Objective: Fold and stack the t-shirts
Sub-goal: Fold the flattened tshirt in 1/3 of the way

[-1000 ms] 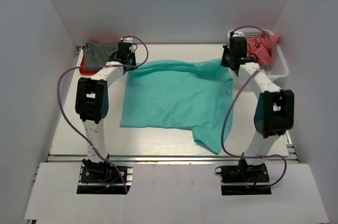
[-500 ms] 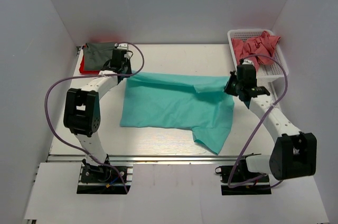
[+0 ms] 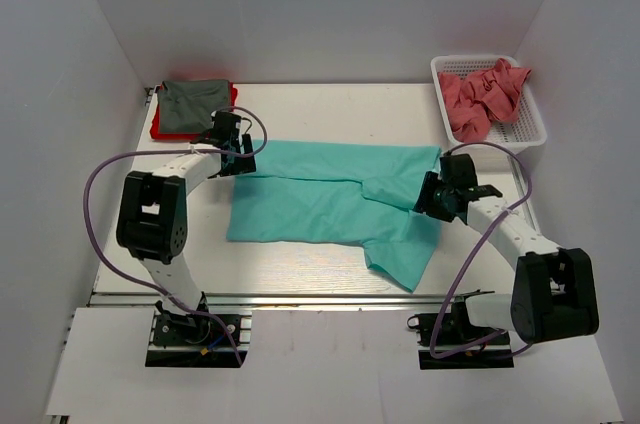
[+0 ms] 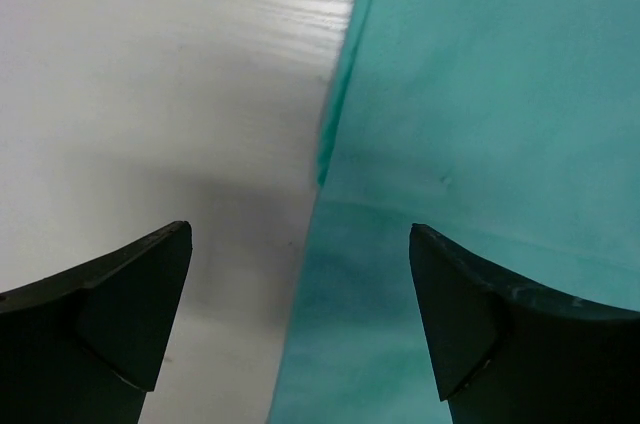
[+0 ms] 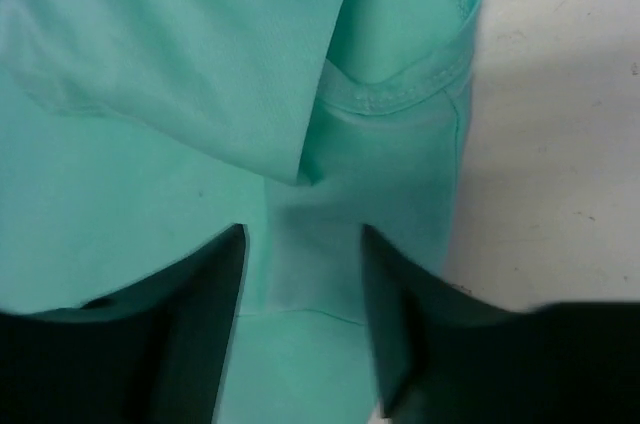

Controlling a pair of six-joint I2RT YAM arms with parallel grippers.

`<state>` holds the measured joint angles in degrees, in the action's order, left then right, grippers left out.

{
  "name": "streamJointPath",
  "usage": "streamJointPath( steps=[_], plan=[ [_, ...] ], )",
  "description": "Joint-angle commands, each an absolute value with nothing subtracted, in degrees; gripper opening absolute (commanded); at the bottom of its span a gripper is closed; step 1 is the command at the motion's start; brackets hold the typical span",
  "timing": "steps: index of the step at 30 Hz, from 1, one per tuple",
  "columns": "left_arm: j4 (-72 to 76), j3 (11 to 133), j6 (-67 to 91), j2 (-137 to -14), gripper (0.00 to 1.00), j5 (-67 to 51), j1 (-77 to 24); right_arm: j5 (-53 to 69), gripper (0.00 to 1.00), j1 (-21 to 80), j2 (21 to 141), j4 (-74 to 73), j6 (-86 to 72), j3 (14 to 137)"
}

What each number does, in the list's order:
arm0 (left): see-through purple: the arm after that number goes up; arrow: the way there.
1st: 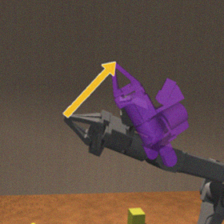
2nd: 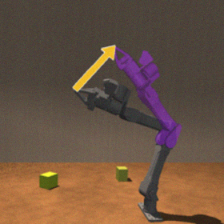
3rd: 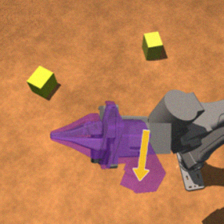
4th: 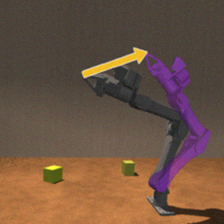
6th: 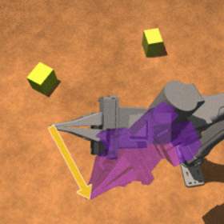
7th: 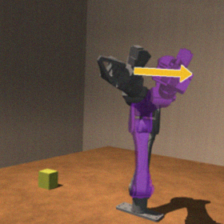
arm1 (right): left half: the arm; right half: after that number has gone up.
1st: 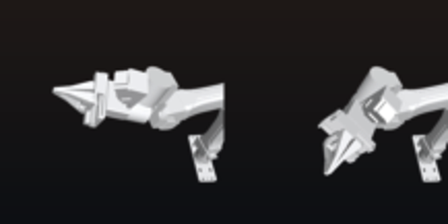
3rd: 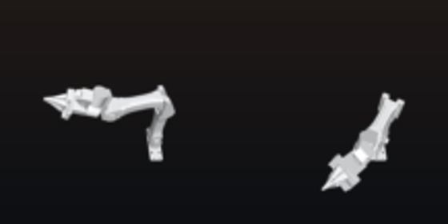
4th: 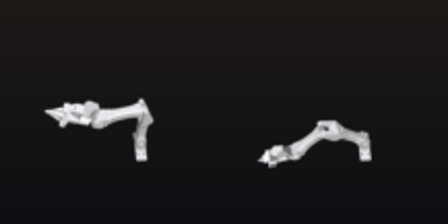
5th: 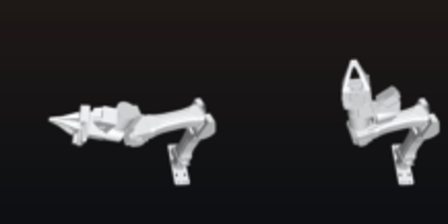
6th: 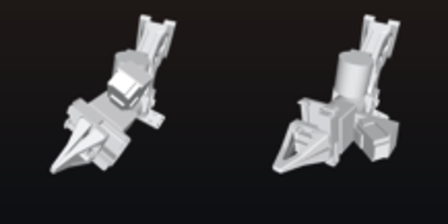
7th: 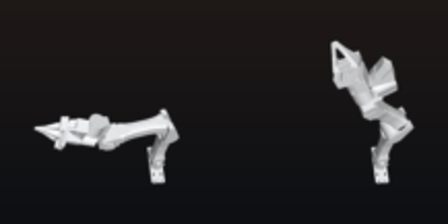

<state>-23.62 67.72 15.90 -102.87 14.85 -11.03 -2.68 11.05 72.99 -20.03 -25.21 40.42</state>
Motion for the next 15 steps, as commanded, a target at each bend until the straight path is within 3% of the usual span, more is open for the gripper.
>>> streamJointPath(
  steps=[1, 2, 3, 4, 10, 15],
  plan=[
    [-29.3, 70.7, 17.7, -96.8, 1.00, 18.8, -10.9, -3.7, 0.62, 11.2, 72.2, -22.4, -24.5, 44.5],
    [-29.4, 70.7, 17.7, -96.2, 1.00, 18.8, -10.9, -4.2, 0.69, 11.0, 72.2, -22.5, -24.9, 46.0],
    [-29.4, 71.6, 17.7, -95.6, 1.00, 17.9, -10.9, -4.2, 0.84, 11.2, 72.4, -22.4, -25.1, 47.3],
    [-28.0, 72.5, 17.7, -94.9, 1.00, 15.4, -10.9, -4.1, 0.89, 11.0, 72.6, -22.1, -25.4, 48.0],
    [-21.7, 76.7, 15.9, -97.9, 1.00, 4.1, -12.0, -2.4, 0.90, 10.8, 79.2, -17.8, -27.0, 54.6],
    [-22.2, 82.2, 15.9, -108.4, 1.00, -2.4, -12.0, -1.8, 0.90, 10.7, 90.5, -20.0, -27.8, 62.7]
  ],
)
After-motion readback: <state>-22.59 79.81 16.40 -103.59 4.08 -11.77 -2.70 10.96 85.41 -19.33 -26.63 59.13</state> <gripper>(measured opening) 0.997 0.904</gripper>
